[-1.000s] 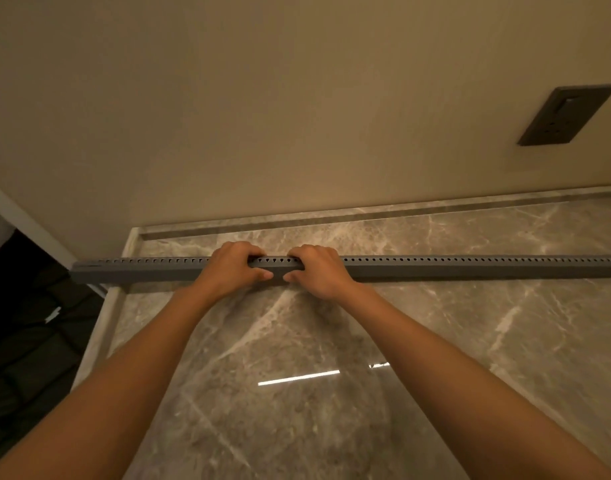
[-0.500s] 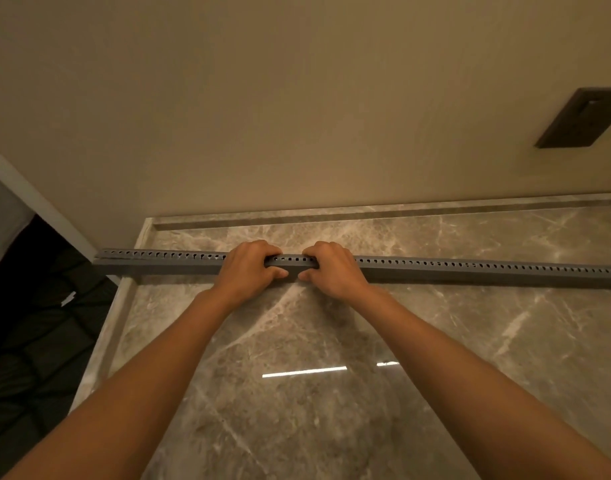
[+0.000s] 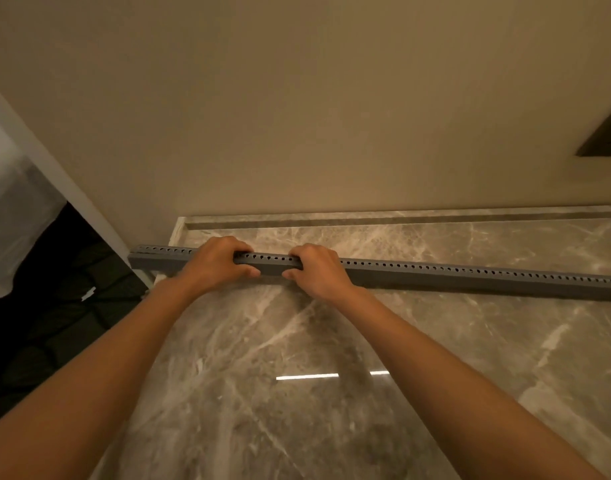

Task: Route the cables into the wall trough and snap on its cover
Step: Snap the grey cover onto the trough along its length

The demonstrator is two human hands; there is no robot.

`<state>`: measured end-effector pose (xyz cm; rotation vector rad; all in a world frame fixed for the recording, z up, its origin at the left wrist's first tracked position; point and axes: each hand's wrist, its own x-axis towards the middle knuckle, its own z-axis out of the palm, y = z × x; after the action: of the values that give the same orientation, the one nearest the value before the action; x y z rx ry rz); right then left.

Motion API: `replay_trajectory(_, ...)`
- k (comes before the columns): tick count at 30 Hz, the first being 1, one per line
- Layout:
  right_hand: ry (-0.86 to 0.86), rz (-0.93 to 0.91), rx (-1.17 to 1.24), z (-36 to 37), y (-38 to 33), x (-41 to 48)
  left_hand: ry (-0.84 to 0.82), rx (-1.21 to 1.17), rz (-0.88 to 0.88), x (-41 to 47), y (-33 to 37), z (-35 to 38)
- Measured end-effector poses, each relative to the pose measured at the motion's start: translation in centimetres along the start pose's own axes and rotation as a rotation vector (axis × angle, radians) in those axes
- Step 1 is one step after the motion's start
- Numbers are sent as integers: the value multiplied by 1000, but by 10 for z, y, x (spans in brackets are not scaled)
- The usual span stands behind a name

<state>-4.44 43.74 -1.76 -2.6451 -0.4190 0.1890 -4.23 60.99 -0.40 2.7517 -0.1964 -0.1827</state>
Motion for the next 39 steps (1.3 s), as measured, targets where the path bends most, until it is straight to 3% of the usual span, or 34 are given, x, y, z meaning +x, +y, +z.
replay_trajectory(11, 40, 55, -48, 11, -22, 5, 73, 163, 173, 3, -17, 5)
replay_trajectory(17, 17, 133, -57, 10, -31, 8, -18, 53, 208, 7, -27, -1)
replay_trajectory(26, -8, 51, -39, 37, -84, 35, 0, 10, 79, -7, -111, -36)
replay_trajectory(39, 18, 16, -29, 52, -111, 48, 66, 12, 159, -8, -120, -35)
